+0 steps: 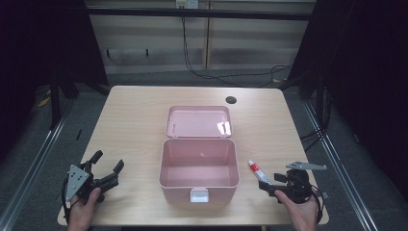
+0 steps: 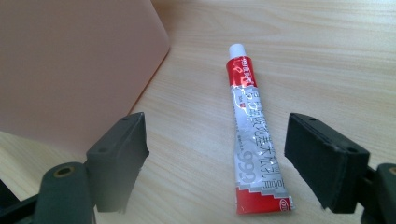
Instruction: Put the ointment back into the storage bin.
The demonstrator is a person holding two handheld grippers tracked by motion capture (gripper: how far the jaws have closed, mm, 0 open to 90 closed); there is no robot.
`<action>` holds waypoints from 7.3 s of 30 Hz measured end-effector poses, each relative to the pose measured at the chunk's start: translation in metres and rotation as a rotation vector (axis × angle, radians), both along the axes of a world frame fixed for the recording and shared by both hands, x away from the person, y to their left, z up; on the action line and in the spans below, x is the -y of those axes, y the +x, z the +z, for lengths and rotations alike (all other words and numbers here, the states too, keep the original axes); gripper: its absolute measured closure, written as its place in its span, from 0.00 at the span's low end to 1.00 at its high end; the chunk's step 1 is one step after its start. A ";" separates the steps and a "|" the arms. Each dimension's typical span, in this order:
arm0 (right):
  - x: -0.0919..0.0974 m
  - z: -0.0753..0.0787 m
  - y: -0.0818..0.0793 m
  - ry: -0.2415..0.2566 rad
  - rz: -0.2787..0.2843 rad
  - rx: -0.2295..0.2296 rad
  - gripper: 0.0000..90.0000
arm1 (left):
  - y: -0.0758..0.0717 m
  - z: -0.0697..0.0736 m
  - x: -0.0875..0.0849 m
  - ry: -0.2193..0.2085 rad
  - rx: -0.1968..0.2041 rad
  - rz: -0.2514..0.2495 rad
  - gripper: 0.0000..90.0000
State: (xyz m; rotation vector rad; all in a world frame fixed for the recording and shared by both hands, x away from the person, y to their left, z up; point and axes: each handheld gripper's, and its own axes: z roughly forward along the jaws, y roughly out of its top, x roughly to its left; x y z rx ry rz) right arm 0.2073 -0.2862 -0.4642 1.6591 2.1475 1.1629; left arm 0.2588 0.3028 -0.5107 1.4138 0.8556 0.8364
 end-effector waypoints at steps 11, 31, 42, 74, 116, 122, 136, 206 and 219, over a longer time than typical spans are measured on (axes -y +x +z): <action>0.002 0.014 -0.003 0.009 -0.004 0.074 0.37 | 0.000 0.000 0.000 0.001 0.000 0.000 0.17; -0.005 0.033 0.027 -0.089 0.060 -0.102 0.42 | 0.000 0.000 0.000 -0.002 0.000 0.004 0.17; -0.019 0.037 0.058 -0.123 0.133 -0.211 0.52 | 0.000 0.000 0.000 0.000 0.000 0.004 0.17; -0.041 0.003 0.102 -0.422 0.239 -0.467 0.74 | 0.000 0.000 0.000 0.000 0.000 0.004 0.17; -0.052 0.004 0.102 -0.504 0.249 -0.476 0.80 | 0.000 0.000 0.000 0.000 0.000 0.000 0.17; -0.047 0.006 0.099 -0.479 0.236 -0.459 0.80 | 0.000 0.000 0.000 0.000 0.001 0.000 0.17; -0.044 0.019 0.092 -0.421 0.266 -0.445 0.80 | 0.000 0.000 0.000 0.000 0.001 0.001 0.17; -0.045 0.131 0.081 -0.395 0.467 -0.326 0.80 | 0.000 0.000 0.000 0.000 0.000 0.002 0.17; -0.055 0.151 0.082 -0.389 0.534 -0.289 0.80 | 0.000 0.000 0.000 0.000 0.000 0.003 0.17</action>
